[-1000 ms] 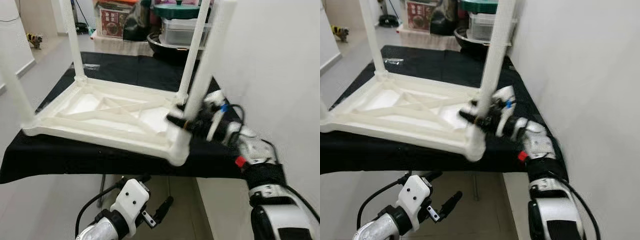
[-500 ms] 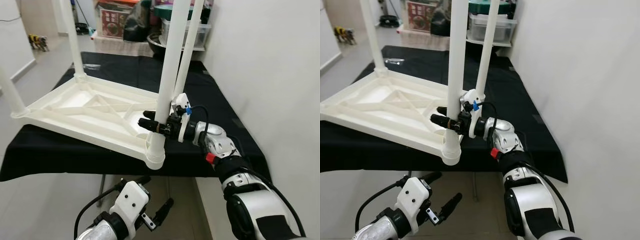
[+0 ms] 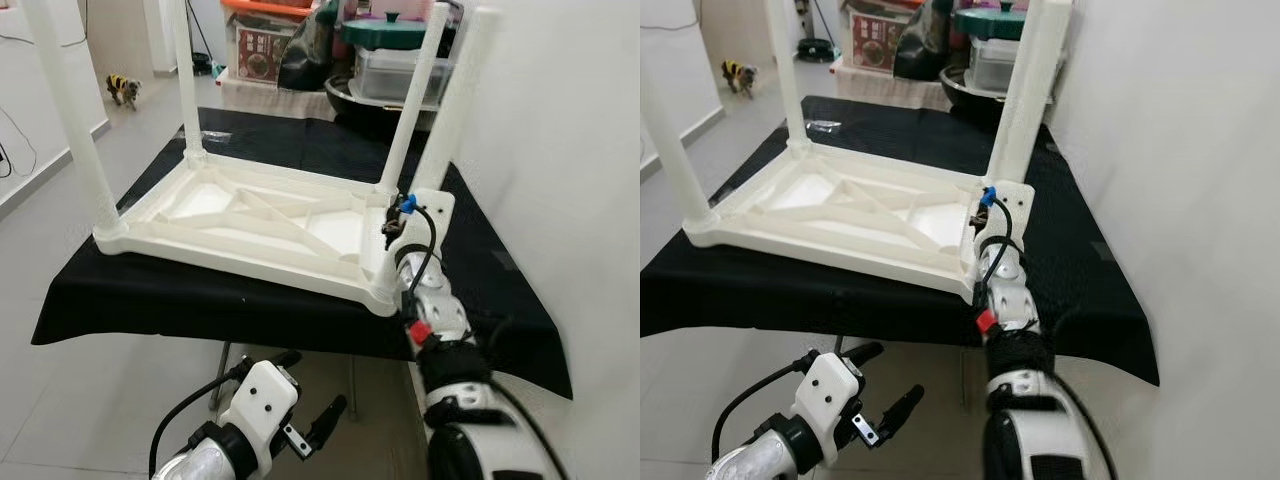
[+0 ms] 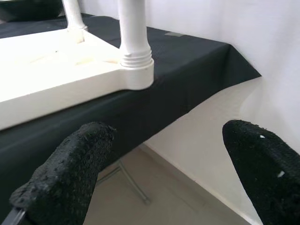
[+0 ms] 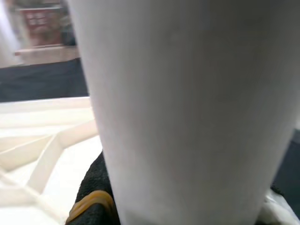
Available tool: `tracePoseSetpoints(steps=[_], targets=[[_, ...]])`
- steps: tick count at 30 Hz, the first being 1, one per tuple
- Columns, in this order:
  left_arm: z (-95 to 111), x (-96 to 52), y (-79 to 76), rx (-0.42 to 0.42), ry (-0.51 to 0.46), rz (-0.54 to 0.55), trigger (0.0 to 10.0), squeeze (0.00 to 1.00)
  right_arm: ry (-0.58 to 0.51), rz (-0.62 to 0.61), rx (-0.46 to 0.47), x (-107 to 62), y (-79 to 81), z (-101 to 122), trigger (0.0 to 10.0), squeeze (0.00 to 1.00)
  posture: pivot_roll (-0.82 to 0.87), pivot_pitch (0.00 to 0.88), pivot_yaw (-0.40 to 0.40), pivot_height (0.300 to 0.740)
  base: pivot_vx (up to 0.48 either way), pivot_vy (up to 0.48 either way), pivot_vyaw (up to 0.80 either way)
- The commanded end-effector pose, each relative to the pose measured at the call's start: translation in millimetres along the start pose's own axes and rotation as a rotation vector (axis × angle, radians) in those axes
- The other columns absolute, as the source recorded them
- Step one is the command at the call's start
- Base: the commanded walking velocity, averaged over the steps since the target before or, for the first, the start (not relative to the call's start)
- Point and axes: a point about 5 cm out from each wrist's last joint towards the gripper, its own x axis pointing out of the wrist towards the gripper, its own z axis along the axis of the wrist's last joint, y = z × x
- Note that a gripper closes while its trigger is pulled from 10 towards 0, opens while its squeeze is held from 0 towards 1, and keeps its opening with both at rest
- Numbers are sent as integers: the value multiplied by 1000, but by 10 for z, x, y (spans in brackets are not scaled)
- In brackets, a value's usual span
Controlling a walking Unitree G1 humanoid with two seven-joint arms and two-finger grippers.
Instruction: Building children table
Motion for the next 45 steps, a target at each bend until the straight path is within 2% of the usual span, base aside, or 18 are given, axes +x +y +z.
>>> tracePoseSetpoints(steps=[1, 2, 4, 5, 9, 10, 13, 15, 19, 22, 27, 30, 36, 37, 38, 39, 44, 45], targets=[[-23, 6, -21, 5, 7, -3, 10000, 0, 97, -59, 41, -51, -45, -241, 6863, 0, 157, 0, -128, 740, 0, 0, 0], [-25, 5, -21, 6, 7, -2, 10000, 0, 69, -20, 57, -72, 48, -211, 10000, 0, 157, 0, -129, 740, 0, 0, 0], [-25, 5, -21, 6, 7, -2, 10000, 0, 69, -20, 57, -72, 48, -211, 10000, 0, 157, 0, -129, 740, 0, 0, 0], [-25, 5, -20, 7, 7, -1, 10000, 0, 47, 6, 63, -85, 101, -182, 10000, 1000, 158, 0, -130, 740, 0, 0, 0], [-24, 1, -16, 6, 6, 0, 10000, 0, -49, 96, 43, -5, 64, 1, 10000, 953, 151, 0, -132, 740, 0, 0, 0], [-23, 0, -15, 6, 6, -1, 10000, 0, -92, 135, 10, 42, 19, 93, 10000, 0, 149, 0, -129, 740, 0, 0, 0], [-23, 1, -14, 5, 6, -1, 10000, 0, -129, 271, 12, 122, -52, 234, 10000, 0, 146, 0, -129, 740, 0, 0, 0], [-24, 6, -15, 3, 5, -3, 10000, 0, -114, 537, 61, 168, -106, 332, 10000, 0, 142, 0, -128, 740, 0, 0, 0], [-24, 15, -18, 2, 4, -6, 10000, 0, -82, 756, 95, 141, -132, 365, 10000, 0, 142, 0, -130, 740, 0, 0, 0], [-25, 26, -23, 3, 2, -7, 10000, 0, 8, 1144, 125, -20, -95, 335, 10000, 0, 153, 0, -135, 740, 0, 0, 0], [-24, 24, -24, 4, 2, -4, 10000, 0, 60, 1388, 83, -161, -41, 272, 10000, 0, 157, 0, -138, 740, 0, 0, 0], [-19, 10, -28, 6, 1, 1, 10000, 0, 139, 1671, 1, -327, 203, 175, 10000, 0, 165, 0, -141, 740, 0, 0, 0], [-16, 4, -30, 6, 1, 2, 10000, 0, 127, 1697, -52, -344, 347, 157, 10000, 0, 167, 0, -141, 740, 0, 0, 0], [-16, 2, -30, 6, 1, 2, 10000, 0, 115, 1679, -63, -337, 412, 157, 0, 0, 170, 0, -144, 740, 0, 0, 0], [-16, 2, -30, 6, 1, 2, 10000, 0, 115, 1679, -63, -337, 412, 157, 0, 0, 170, 0, -144, 740, 0, 0, 0], [-15, 0, -32, 6, 1, 4, 10000, 0, 83, 1546, -60, -269, 509, 162, 0, 0, 170, 0, -146, 740, 0, 0, 0], [-15, 1, -32, 5, 1, 6, 10000, 0, 53, 1426, -44, -204, 517, 171, 0, 0, 167, 0, -146, 740, 0, 0, 0], [-16, 2, -33, 4, 1, 6, 10000, 0, 49, 1328, -28, -143, 488, 174, 0, 0, 161, 0, -143, 740, 0, 0, 0]])
